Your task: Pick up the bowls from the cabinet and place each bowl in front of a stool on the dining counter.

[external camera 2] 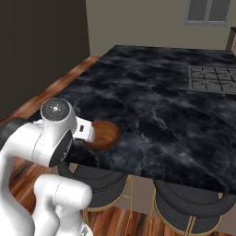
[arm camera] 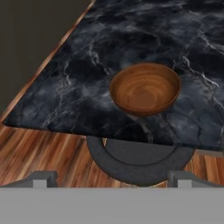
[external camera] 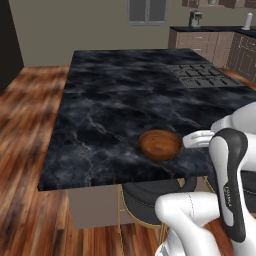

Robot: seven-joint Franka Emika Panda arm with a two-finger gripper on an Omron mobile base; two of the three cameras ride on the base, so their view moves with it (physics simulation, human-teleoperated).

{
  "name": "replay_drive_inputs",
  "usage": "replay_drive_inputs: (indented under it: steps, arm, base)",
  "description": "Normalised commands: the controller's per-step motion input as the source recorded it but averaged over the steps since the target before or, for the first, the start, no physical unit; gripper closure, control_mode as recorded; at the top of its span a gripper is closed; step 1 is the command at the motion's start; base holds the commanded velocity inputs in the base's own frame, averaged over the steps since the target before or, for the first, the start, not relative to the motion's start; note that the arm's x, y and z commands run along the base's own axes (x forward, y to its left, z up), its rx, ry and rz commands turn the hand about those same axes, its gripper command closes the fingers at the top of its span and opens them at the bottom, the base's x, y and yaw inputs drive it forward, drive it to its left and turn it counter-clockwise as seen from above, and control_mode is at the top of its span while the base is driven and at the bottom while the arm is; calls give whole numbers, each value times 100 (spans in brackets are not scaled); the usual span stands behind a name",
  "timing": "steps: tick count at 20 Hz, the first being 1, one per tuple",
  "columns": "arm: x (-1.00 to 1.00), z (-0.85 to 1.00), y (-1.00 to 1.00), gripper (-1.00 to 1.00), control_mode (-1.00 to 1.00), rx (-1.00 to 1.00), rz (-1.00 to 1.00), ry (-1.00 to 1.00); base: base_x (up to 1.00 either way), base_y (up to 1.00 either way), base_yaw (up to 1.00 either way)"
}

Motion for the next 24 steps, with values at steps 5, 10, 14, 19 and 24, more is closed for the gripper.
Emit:
replay_drive_inputs:
  steps: [5, 10, 14, 19, 24]
  arm:
    - [7, 0, 0, -100, -100, 0, 0, 0]
    - [0, 0, 0, -100, 100, 0, 0, 0]
    - [0, 0, 0, -100, 100, 0, 0, 0]
    - [0, 0, 0, -100, 100, 0, 0, 0]
    - [0, 0, 0, -100, 100, 0, 0, 0]
  base:
    - [0, 0, 0]
    - [-28, -14, 0]
    - [-81, -36, 0]
    - [-61, -58, 1]
    - [4, -100, 0]
